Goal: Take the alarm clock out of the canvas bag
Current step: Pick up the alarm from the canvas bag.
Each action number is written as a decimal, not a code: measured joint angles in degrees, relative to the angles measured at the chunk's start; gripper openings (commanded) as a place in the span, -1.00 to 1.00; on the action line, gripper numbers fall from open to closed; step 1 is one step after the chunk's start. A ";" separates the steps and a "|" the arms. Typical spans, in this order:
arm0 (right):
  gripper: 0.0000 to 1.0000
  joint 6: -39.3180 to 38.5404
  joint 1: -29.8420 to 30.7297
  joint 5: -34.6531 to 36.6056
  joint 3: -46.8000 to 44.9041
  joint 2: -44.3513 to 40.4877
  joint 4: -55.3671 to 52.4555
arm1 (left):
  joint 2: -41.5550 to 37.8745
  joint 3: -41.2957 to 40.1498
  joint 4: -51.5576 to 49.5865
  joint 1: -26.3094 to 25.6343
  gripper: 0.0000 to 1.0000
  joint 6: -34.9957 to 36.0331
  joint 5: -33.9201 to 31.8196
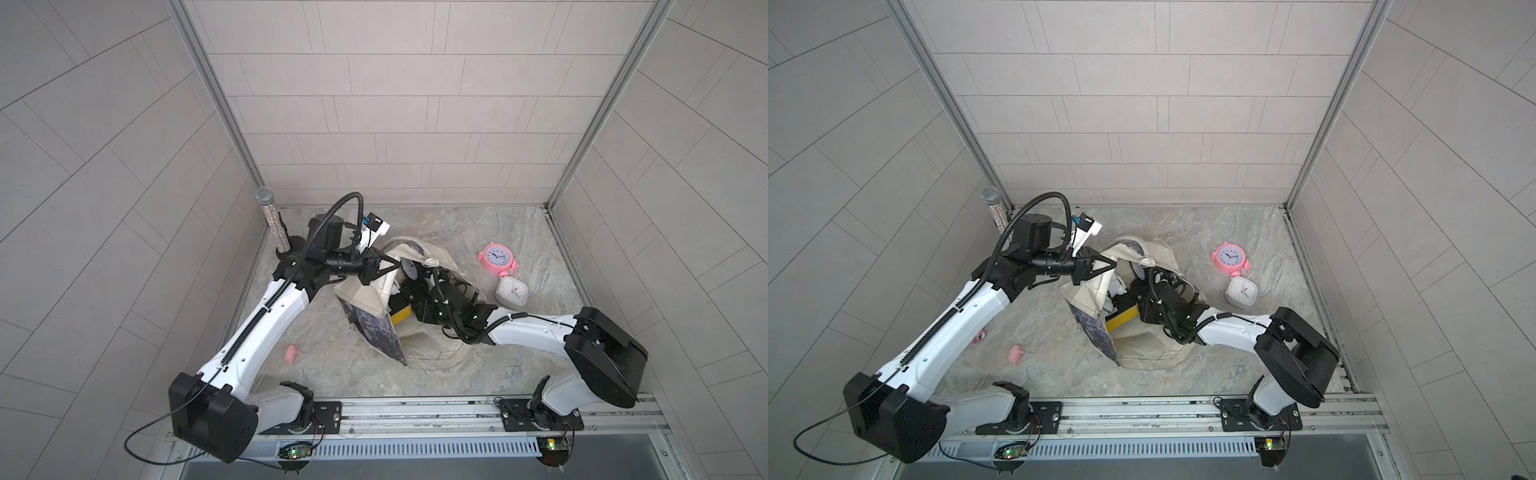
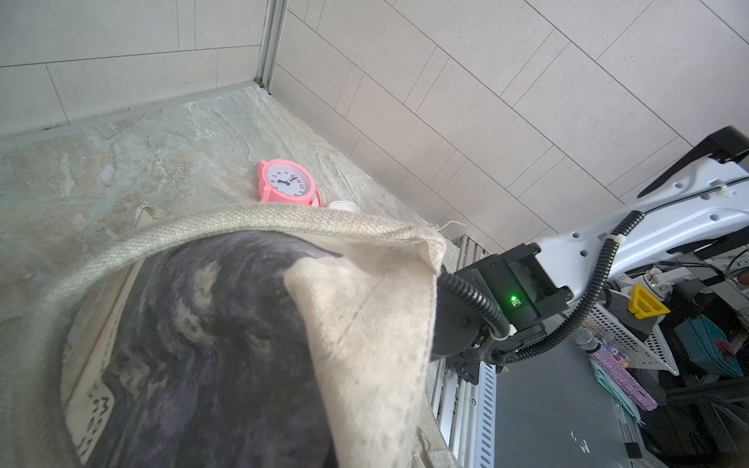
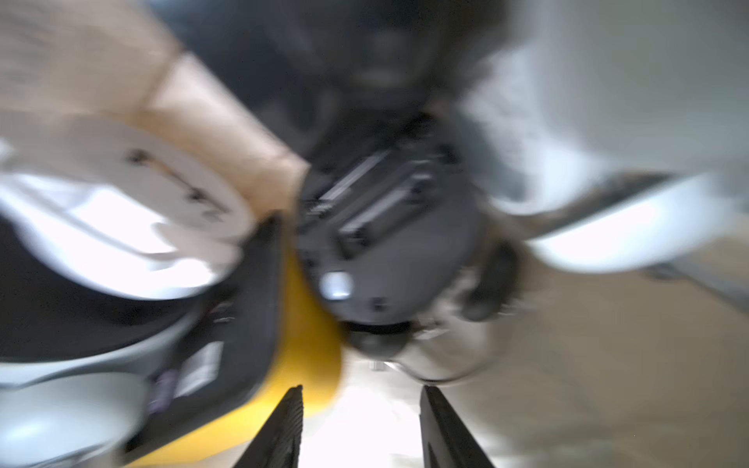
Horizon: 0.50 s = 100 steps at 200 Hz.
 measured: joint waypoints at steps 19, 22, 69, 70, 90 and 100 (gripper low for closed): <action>0.28 2.03 1.88 -1.62 0.96 1.07 2.32 | -0.17 0.00 0.00 0.00 -1.00 0.00 0.00; 0.30 2.34 2.08 -1.77 1.22 1.42 2.62 | -0.20 -0.02 0.00 -0.02 -1.00 0.00 0.00; 0.52 6.45 3.48 -2.67 2.86 5.81 5.46 | -0.90 -0.42 -0.17 -0.13 -1.00 0.00 -0.02; 0.52 6.45 3.48 -2.64 2.89 5.81 5.44 | -0.92 -0.44 -0.20 -0.13 -1.00 0.02 -0.02; 0.56 6.73 3.93 -2.05 3.19 5.84 4.57 | -1.03 -0.48 -0.46 -0.28 -1.00 0.02 -0.02; 0.59 6.73 4.22 -1.60 3.32 5.77 3.76 | -1.05 -0.48 -0.46 -0.28 -1.00 0.04 -0.02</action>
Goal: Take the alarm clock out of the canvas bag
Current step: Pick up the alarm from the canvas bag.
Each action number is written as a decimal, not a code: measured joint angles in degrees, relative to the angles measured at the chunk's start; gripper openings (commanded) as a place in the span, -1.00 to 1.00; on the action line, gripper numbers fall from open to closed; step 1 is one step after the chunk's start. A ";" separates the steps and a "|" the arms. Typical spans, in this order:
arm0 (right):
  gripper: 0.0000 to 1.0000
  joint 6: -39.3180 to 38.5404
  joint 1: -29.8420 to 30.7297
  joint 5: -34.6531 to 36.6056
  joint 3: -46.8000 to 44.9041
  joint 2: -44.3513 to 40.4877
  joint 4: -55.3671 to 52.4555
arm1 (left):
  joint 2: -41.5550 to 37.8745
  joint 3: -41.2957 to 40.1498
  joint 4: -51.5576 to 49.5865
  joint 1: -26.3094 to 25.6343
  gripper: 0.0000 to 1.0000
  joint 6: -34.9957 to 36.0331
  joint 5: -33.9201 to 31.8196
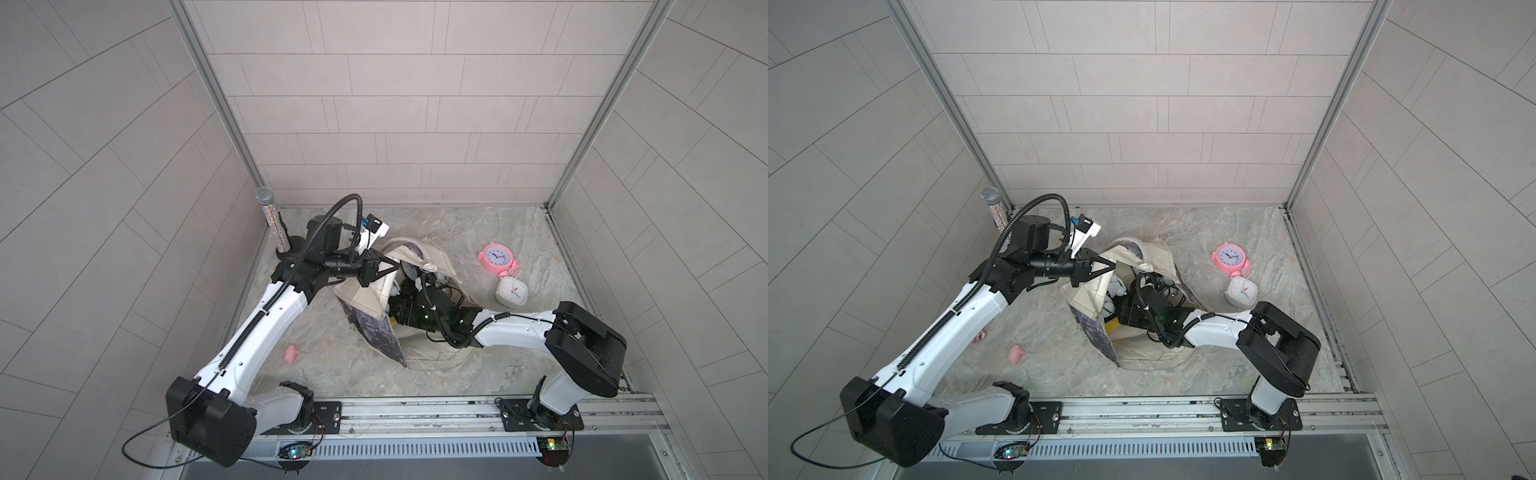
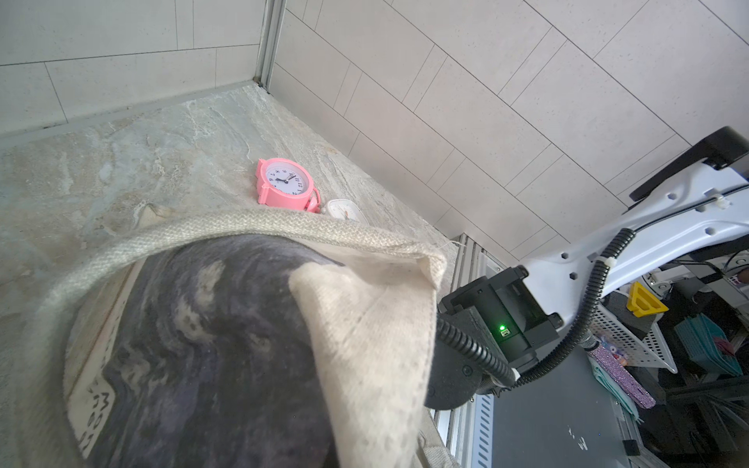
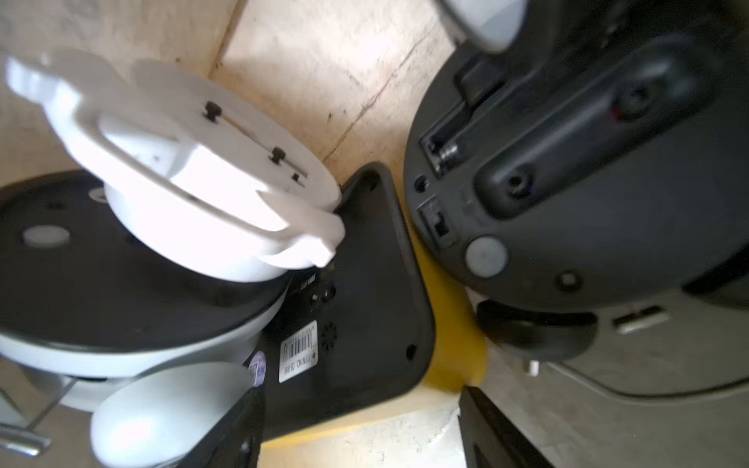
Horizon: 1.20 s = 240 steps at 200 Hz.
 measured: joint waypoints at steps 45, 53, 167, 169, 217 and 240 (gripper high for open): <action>0.65 0.63 0.31 1.79 -0.70 -1.27 -2.60 | 0.00 0.00 -0.02 -0.09 -1.00 0.04 0.02; 0.65 0.81 0.26 1.81 -0.74 -1.20 -2.58 | 0.00 0.00 -0.02 -0.11 -1.00 0.11 0.02; 0.32 6.34 -0.63 -0.55 2.60 6.08 5.11 | -1.09 -0.04 -1.01 -0.39 -1.00 0.59 -0.55; 0.29 6.21 -0.63 -0.42 2.60 6.08 5.09 | -1.09 -0.04 -1.01 -0.39 -1.00 0.61 -0.55; -0.34 7.80 -1.68 1.79 4.50 5.88 6.38 | -1.36 -0.11 -1.60 -0.70 -1.00 0.61 -0.72; -0.42 7.19 -2.21 1.70 4.83 5.84 6.25 | -1.64 -0.11 -1.73 -0.70 -1.00 0.63 -0.96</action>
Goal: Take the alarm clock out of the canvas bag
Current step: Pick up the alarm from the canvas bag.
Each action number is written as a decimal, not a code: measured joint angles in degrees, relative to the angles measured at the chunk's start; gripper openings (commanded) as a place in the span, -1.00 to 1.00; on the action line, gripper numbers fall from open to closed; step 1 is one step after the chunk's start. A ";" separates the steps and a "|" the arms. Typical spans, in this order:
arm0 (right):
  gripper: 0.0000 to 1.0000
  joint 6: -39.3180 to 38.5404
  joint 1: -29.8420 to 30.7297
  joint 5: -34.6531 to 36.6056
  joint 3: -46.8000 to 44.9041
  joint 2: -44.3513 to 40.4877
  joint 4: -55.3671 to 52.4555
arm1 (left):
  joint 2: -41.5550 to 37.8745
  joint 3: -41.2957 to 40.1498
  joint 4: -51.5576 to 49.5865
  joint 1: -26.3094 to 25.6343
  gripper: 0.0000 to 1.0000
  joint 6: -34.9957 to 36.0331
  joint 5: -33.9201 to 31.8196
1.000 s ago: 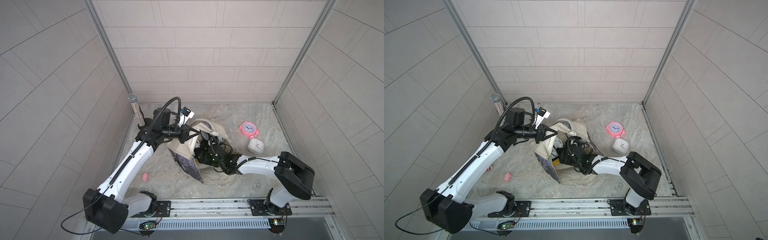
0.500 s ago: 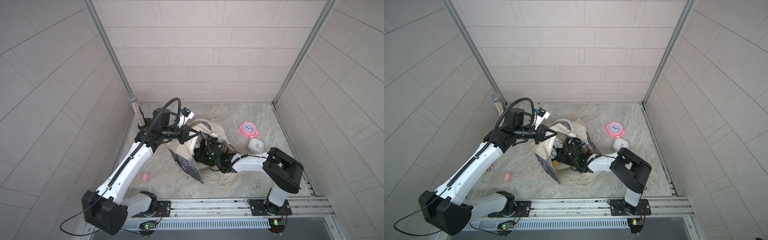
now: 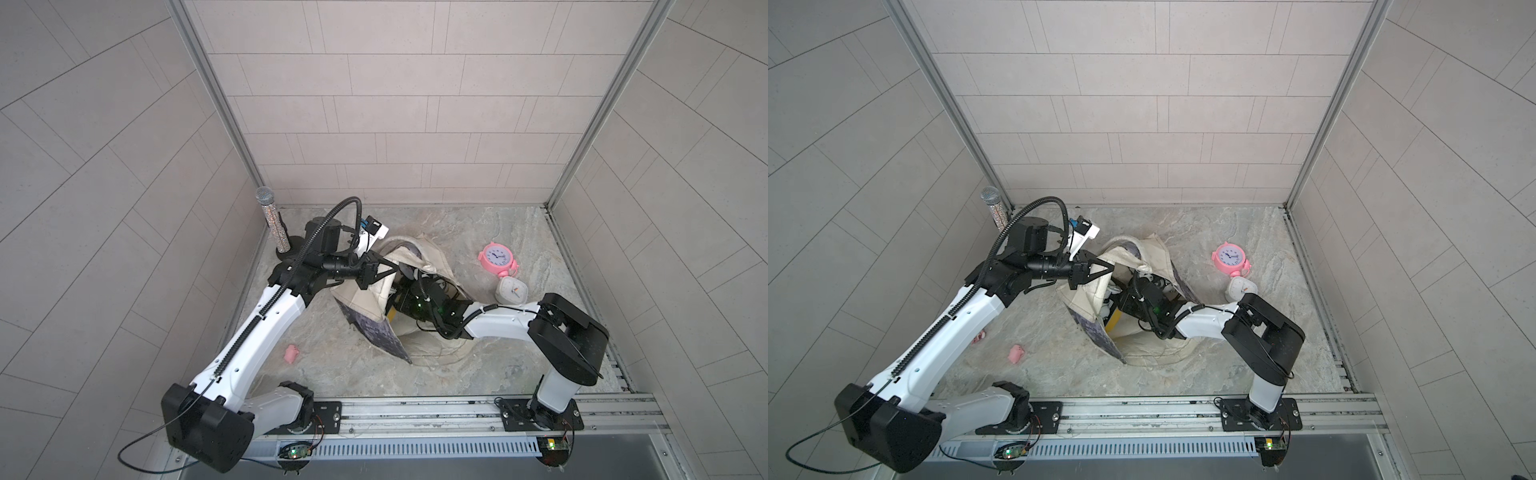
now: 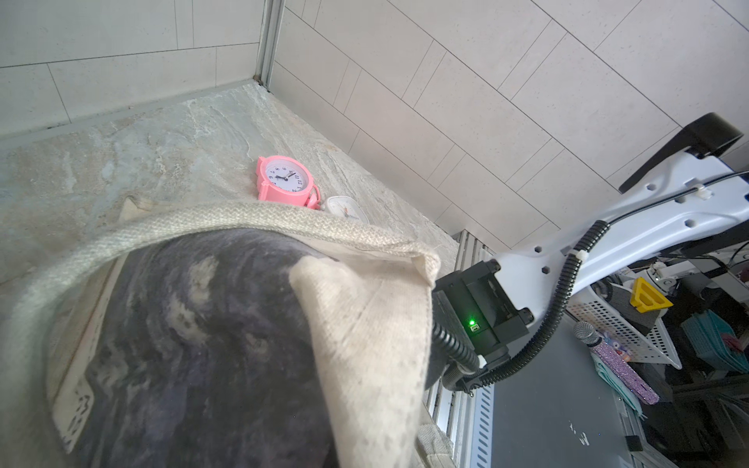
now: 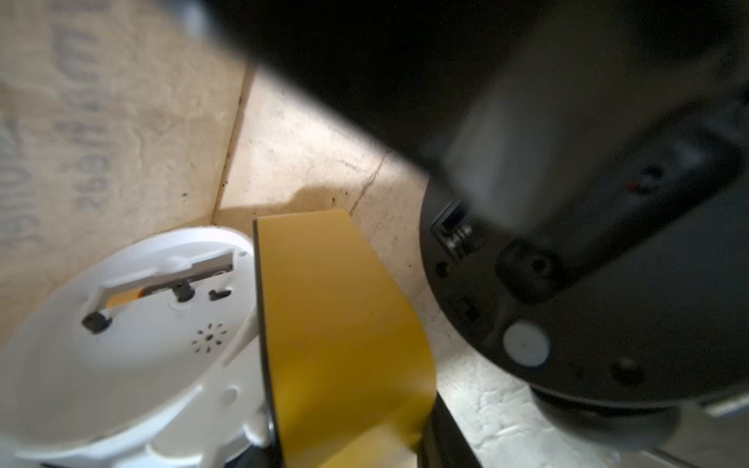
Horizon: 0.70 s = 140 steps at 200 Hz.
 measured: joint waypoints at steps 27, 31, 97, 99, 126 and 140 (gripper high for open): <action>-0.43 -1.75 -0.55 -0.28 0.02 -1.22 -1.68 | -0.09 0.00 0.04 0.00 -1.00 0.09 -0.37; -0.43 -2.32 -0.61 -0.28 0.02 -1.75 -2.51 | -0.09 0.00 0.04 0.00 -1.00 0.13 -0.42; -0.44 -14.36 -1.90 1.75 0.02 -12.96 -20.50 | -0.90 0.00 -0.13 -0.07 -1.00 0.17 -3.50; -0.44 -14.69 -1.95 1.95 0.02 -13.35 -21.03 | -0.92 0.00 -0.15 -0.07 -1.00 0.20 -3.54; -0.44 -19.04 -2.16 3.85 -0.57 -18.71 -27.54 | -1.05 0.00 -0.15 -0.28 -1.00 0.20 -4.28; -0.44 -20.83 -2.16 4.92 -1.44 -21.94 -29.97 | -1.05 0.00 -0.17 -0.26 -1.00 0.20 -4.61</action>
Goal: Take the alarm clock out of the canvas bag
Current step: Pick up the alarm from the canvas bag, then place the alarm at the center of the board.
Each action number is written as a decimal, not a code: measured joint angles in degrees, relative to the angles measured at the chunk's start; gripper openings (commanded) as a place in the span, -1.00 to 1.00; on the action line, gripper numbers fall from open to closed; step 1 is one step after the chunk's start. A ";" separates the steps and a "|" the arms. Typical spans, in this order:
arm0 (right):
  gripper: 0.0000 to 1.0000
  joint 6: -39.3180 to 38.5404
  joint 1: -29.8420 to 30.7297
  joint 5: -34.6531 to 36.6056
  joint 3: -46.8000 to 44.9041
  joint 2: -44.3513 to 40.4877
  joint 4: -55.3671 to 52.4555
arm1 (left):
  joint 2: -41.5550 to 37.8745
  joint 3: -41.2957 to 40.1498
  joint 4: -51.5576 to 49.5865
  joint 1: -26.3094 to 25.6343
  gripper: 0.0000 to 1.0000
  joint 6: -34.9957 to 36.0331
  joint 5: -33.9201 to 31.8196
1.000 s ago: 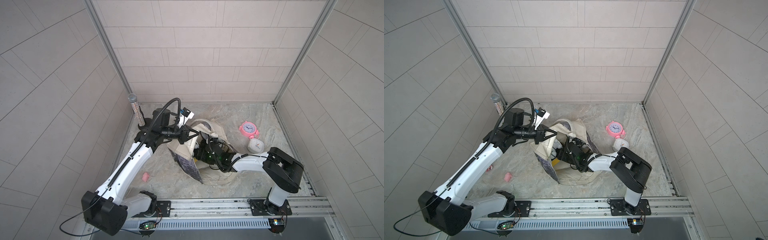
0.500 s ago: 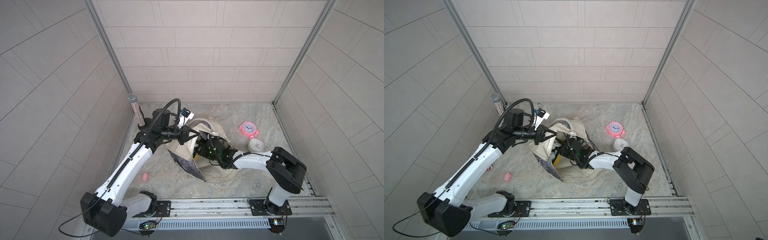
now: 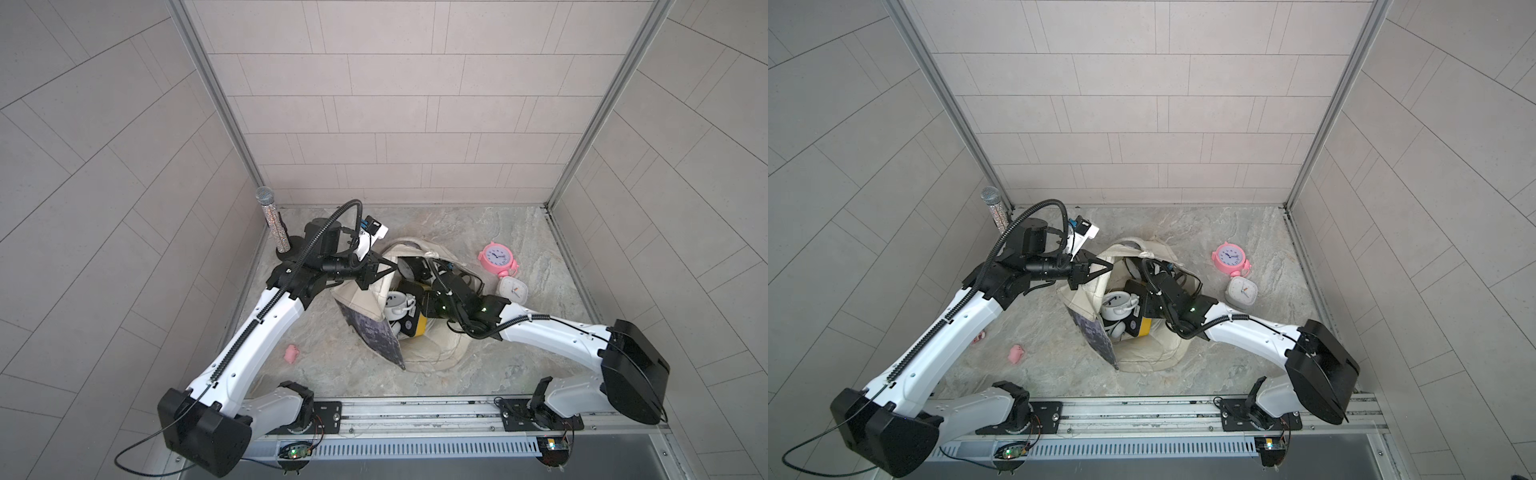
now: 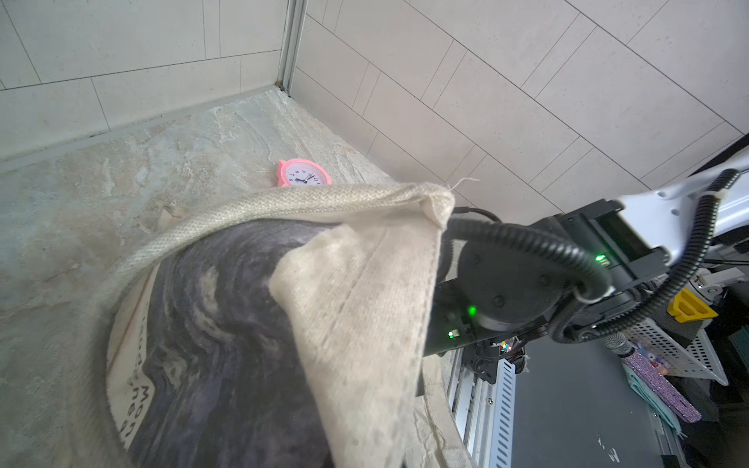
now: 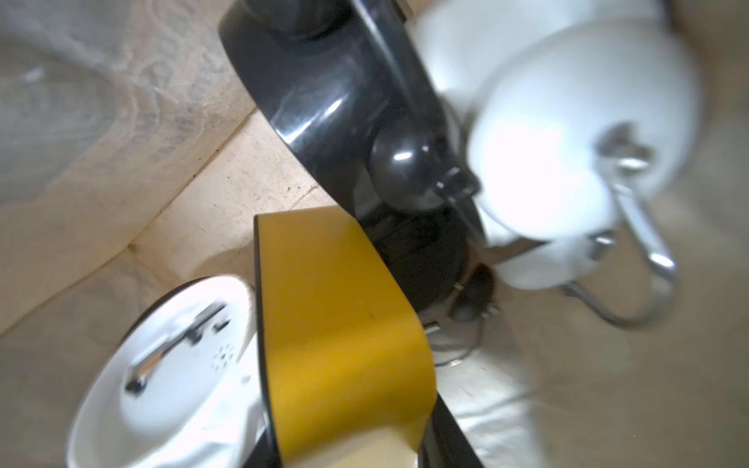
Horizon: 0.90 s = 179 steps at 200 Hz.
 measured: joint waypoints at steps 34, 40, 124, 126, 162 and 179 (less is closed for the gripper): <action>-0.44 -3.45 -0.28 1.81 -0.46 -5.68 -4.55 | 0.00 0.00 -0.09 -0.07 -1.00 0.00 -0.15; -0.44 -3.98 -0.26 1.97 -0.46 -6.16 -5.11 | 0.00 0.00 -0.09 -0.09 -1.00 -0.02 -0.15; -0.47 -16.61 -0.39 0.00 8.81 -10.14 -18.62 | -0.04 0.04 0.42 -0.09 -1.00 -0.52 -2.95; -0.47 -17.05 -0.39 -0.11 9.22 -10.40 -18.91 | -0.04 0.04 0.46 -0.09 -1.00 -0.61 -3.15; -0.48 -23.30 -0.55 -3.65 15.43 -15.28 -24.74 | -0.66 0.31 0.83 -0.09 -1.00 -1.99 -6.69; -0.50 -25.97 -0.55 -4.61 18.03 -17.20 -29.07 | -1.14 0.37 0.87 -0.04 -1.00 -2.47 -8.72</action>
